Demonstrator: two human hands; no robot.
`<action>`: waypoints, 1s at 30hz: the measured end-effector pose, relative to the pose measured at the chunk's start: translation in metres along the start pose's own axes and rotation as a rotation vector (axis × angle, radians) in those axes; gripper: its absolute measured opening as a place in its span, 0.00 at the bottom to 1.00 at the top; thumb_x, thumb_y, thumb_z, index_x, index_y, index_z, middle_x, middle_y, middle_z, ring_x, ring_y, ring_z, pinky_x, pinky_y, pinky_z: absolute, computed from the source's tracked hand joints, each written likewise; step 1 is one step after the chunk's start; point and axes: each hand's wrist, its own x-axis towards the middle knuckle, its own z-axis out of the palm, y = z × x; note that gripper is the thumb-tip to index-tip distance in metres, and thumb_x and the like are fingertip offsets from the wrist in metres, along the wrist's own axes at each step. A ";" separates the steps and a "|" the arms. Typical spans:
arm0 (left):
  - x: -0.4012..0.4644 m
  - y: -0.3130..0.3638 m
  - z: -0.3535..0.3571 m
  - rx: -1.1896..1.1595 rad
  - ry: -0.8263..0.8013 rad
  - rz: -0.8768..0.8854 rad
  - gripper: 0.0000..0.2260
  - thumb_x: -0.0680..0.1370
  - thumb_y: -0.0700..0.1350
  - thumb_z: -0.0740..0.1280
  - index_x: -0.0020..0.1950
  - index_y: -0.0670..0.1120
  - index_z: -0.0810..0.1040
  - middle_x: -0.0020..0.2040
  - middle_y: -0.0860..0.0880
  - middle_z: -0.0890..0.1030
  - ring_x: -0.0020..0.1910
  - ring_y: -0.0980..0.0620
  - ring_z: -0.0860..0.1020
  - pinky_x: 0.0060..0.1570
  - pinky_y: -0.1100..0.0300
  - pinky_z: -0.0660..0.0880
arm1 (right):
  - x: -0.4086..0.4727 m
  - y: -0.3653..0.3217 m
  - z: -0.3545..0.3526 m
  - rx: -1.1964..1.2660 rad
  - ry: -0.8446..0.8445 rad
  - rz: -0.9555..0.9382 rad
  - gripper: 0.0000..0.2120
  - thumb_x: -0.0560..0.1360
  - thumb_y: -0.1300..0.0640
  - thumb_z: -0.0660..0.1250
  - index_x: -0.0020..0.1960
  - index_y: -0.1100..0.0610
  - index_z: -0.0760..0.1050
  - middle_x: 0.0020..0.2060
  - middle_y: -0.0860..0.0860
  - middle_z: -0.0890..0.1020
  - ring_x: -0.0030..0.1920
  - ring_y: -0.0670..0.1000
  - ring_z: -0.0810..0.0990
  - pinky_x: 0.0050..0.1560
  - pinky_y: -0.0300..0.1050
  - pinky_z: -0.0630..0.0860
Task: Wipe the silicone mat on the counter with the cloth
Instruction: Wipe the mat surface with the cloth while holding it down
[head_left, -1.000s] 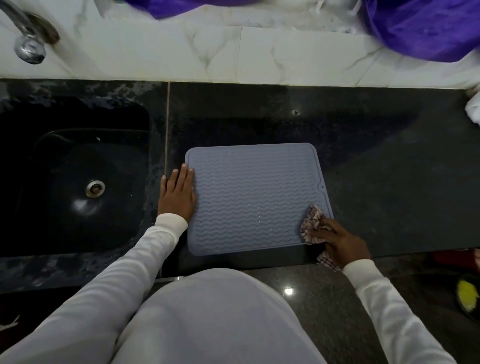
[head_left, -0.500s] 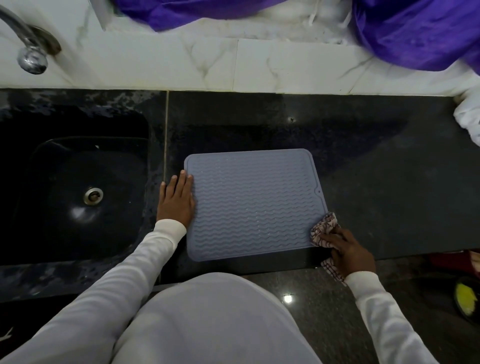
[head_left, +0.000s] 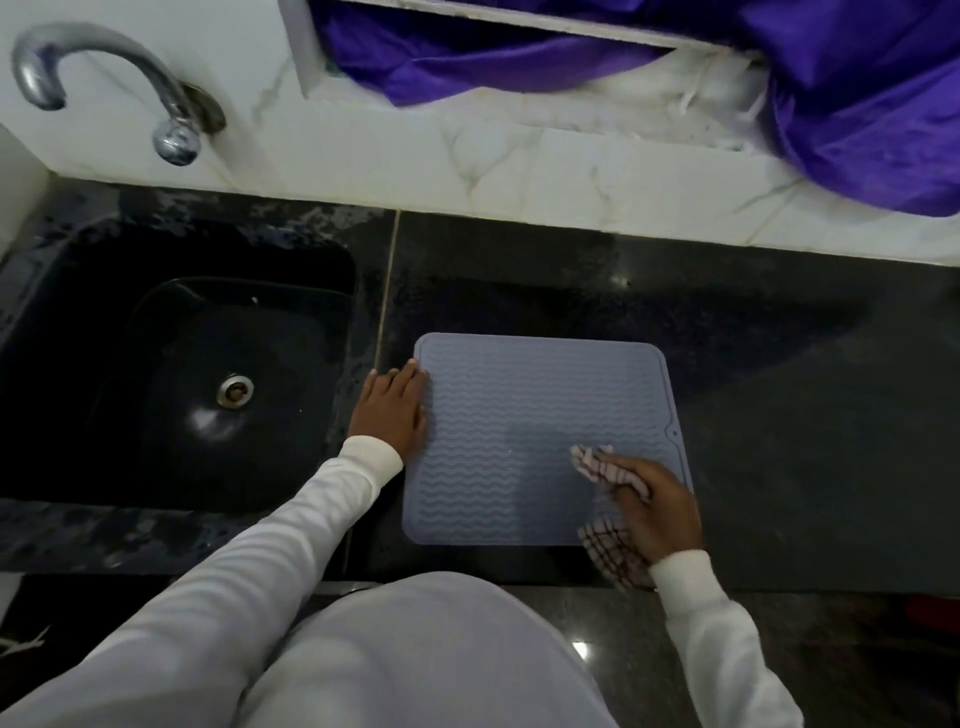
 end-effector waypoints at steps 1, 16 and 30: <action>0.001 0.000 -0.006 -0.014 -0.002 0.013 0.27 0.75 0.50 0.55 0.73 0.44 0.67 0.74 0.45 0.67 0.67 0.39 0.69 0.73 0.44 0.56 | 0.013 -0.009 0.012 0.029 -0.041 0.034 0.18 0.72 0.71 0.67 0.51 0.50 0.82 0.49 0.46 0.83 0.52 0.38 0.80 0.58 0.37 0.74; 0.039 -0.023 -0.031 0.117 -0.283 0.102 0.39 0.76 0.60 0.61 0.79 0.51 0.44 0.79 0.56 0.41 0.71 0.41 0.57 0.74 0.45 0.51 | 0.152 -0.088 0.191 -0.689 -0.206 -0.131 0.24 0.76 0.58 0.65 0.70 0.46 0.67 0.68 0.54 0.63 0.70 0.54 0.65 0.65 0.52 0.67; 0.047 -0.034 -0.030 0.082 -0.242 0.160 0.40 0.75 0.57 0.66 0.79 0.51 0.46 0.79 0.55 0.46 0.71 0.43 0.59 0.75 0.45 0.45 | 0.158 -0.099 0.221 -0.728 -0.207 -0.140 0.19 0.79 0.58 0.60 0.68 0.47 0.68 0.67 0.54 0.65 0.62 0.58 0.73 0.55 0.53 0.75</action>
